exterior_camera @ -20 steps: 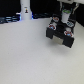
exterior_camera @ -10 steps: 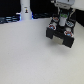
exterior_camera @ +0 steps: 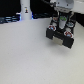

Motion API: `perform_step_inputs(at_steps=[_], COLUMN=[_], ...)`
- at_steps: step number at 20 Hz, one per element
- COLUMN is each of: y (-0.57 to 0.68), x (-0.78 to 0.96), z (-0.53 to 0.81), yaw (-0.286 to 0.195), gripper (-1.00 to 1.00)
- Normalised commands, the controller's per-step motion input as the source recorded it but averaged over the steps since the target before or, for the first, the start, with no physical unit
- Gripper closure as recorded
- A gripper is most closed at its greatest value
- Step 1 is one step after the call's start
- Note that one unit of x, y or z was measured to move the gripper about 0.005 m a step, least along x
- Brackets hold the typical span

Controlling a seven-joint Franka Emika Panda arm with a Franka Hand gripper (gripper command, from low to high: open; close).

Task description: Open the kcup holder, insert the kcup into the holder, and close the kcup holder

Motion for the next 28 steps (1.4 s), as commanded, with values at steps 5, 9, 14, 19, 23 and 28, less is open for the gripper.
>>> perform_step_inputs(at_steps=[5,9,14,19,23,28], y=[-0.06,-0.17,-0.03,-0.03,-0.02,-0.01], x=[0.00,0.00,-0.06,-0.12,-0.12,-0.08], z=[0.28,0.40,-0.14,-0.31,-0.34,-0.26], yaw=[-0.015,-0.024,0.041,0.057,0.060,0.066], gripper=[1.00,1.00,1.00,1.00,1.00,1.00])
